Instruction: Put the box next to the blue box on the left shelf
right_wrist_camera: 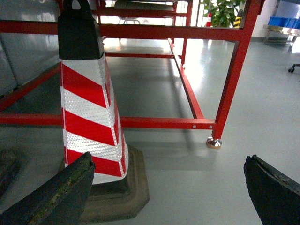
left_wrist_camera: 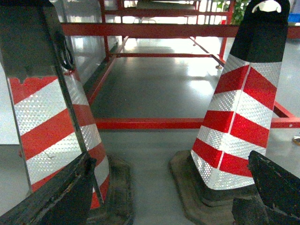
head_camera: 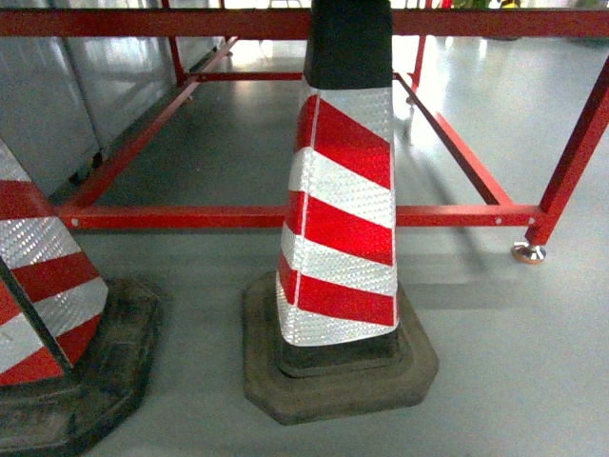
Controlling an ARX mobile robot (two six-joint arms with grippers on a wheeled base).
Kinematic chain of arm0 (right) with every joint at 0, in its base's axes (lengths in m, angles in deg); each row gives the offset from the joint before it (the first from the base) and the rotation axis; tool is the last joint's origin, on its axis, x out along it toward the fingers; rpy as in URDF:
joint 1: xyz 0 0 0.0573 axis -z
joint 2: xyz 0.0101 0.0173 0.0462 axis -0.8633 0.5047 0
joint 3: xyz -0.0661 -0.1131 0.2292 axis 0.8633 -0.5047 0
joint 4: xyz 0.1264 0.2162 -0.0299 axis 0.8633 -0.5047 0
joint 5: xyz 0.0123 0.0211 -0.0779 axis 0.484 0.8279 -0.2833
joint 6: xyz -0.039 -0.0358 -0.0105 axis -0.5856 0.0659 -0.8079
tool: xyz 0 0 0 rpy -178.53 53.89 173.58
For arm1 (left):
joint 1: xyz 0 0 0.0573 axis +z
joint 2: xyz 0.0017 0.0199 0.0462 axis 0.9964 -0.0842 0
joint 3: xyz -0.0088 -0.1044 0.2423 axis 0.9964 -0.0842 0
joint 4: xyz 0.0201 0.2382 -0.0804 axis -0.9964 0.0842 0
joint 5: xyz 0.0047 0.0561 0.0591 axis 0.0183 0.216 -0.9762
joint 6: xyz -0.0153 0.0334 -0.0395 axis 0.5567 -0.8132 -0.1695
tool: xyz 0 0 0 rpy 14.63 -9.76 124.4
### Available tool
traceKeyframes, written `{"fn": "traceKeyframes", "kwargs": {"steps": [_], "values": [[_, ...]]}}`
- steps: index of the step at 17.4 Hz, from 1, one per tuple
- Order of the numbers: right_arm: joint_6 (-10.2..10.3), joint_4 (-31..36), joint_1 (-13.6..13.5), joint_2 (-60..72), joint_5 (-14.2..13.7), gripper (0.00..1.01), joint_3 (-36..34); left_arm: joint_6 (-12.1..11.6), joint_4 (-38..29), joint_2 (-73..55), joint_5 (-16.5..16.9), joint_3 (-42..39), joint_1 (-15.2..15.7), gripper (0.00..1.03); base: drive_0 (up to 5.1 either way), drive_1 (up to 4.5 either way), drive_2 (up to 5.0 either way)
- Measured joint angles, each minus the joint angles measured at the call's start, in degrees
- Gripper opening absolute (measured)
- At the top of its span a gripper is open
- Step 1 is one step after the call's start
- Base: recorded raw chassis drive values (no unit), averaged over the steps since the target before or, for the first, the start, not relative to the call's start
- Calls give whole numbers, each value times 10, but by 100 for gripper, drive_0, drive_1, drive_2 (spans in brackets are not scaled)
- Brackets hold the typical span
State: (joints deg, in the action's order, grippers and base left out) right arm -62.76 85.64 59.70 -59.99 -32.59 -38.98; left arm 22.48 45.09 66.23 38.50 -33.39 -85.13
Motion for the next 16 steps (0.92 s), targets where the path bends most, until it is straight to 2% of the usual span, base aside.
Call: {"fn": "traceKeyframes", "kwargs": {"steps": [16], "values": [[0,0,0,0,0,98,0,0,0,0,0,0,0,98,0,0,0]]}}
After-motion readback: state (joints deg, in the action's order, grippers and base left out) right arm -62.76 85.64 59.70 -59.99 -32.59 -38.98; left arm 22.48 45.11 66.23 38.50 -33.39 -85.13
